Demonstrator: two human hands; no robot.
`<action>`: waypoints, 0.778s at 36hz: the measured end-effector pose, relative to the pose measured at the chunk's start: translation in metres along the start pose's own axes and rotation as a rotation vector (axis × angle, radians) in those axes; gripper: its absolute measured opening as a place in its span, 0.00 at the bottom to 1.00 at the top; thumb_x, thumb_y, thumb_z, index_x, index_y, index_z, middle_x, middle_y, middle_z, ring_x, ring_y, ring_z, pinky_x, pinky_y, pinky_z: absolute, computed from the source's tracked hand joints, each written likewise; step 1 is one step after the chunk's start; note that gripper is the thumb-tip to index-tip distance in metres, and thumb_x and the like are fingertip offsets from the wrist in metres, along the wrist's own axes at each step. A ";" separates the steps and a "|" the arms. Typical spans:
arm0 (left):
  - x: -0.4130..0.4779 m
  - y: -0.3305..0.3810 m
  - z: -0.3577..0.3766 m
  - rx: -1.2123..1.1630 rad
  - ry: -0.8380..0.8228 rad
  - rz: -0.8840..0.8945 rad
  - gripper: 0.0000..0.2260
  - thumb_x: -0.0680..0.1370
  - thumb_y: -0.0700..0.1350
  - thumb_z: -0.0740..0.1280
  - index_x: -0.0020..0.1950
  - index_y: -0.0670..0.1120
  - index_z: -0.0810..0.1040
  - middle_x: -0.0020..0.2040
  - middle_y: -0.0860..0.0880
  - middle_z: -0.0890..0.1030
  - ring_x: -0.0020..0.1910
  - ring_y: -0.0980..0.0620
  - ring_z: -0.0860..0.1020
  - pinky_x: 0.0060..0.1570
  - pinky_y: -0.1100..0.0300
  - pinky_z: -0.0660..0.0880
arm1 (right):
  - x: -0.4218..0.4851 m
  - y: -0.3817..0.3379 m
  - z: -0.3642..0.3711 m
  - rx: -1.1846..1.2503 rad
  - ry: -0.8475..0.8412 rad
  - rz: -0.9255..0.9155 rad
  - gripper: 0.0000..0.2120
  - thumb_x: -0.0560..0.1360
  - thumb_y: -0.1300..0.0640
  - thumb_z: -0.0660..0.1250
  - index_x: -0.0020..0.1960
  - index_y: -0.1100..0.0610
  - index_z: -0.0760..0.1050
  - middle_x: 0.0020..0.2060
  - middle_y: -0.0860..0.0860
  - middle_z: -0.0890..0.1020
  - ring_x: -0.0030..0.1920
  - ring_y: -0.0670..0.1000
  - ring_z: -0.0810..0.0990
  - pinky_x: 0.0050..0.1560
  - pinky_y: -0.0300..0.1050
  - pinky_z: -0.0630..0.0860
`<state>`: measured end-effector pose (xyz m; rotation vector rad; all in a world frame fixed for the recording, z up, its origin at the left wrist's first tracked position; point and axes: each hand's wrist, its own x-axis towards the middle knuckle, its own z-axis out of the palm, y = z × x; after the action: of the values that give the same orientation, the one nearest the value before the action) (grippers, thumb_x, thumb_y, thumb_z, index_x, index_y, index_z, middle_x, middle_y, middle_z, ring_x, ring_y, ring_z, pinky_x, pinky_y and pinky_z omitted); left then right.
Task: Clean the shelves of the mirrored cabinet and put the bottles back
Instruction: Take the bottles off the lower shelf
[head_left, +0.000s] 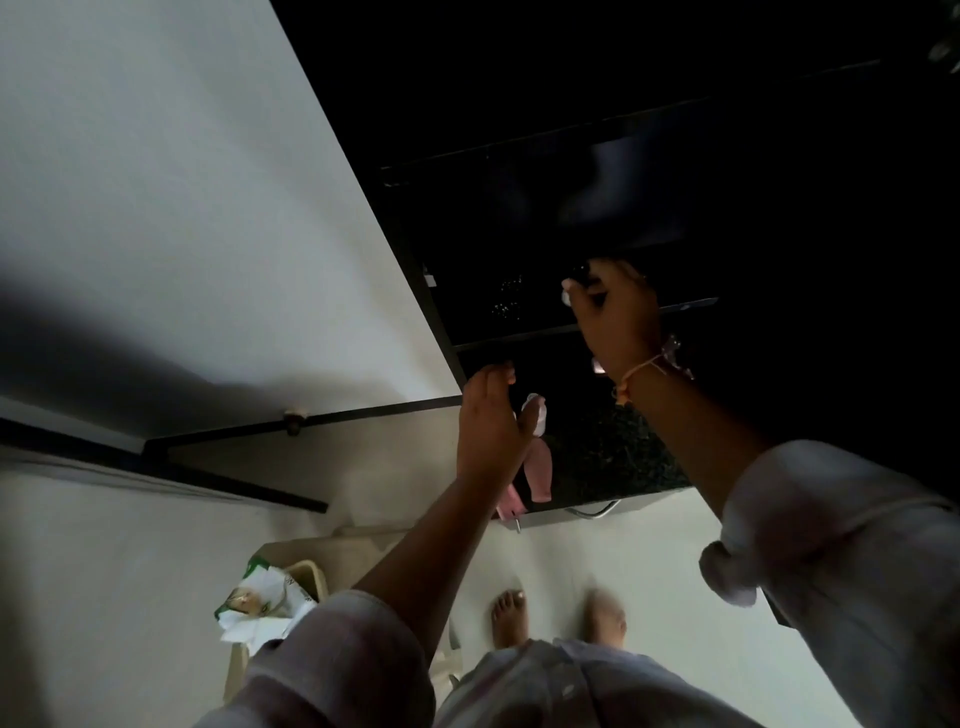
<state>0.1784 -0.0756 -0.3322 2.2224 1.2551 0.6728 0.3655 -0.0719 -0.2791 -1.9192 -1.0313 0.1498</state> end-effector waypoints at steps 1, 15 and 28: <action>-0.001 -0.003 0.000 0.011 -0.005 0.007 0.21 0.76 0.50 0.70 0.65 0.42 0.72 0.62 0.44 0.75 0.63 0.47 0.72 0.60 0.57 0.71 | -0.010 -0.002 -0.003 0.015 0.004 -0.006 0.14 0.74 0.50 0.69 0.55 0.58 0.79 0.52 0.55 0.80 0.46 0.51 0.81 0.47 0.43 0.78; -0.041 -0.037 0.004 0.006 -0.003 -0.060 0.15 0.79 0.45 0.64 0.65 0.42 0.72 0.61 0.44 0.76 0.62 0.47 0.71 0.63 0.54 0.71 | -0.160 0.087 0.010 -0.071 -0.266 0.195 0.11 0.72 0.52 0.72 0.52 0.55 0.81 0.46 0.52 0.83 0.44 0.49 0.82 0.43 0.39 0.75; -0.086 -0.050 0.025 0.062 -0.018 -0.041 0.21 0.75 0.42 0.68 0.66 0.37 0.69 0.62 0.39 0.73 0.62 0.46 0.68 0.64 0.68 0.58 | -0.199 0.136 0.064 0.005 -0.560 0.399 0.09 0.72 0.62 0.70 0.52 0.59 0.82 0.51 0.57 0.82 0.50 0.57 0.82 0.52 0.57 0.79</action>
<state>0.1238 -0.1331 -0.3977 2.2411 1.3251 0.6050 0.2880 -0.2009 -0.4785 -2.1101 -0.9735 0.9579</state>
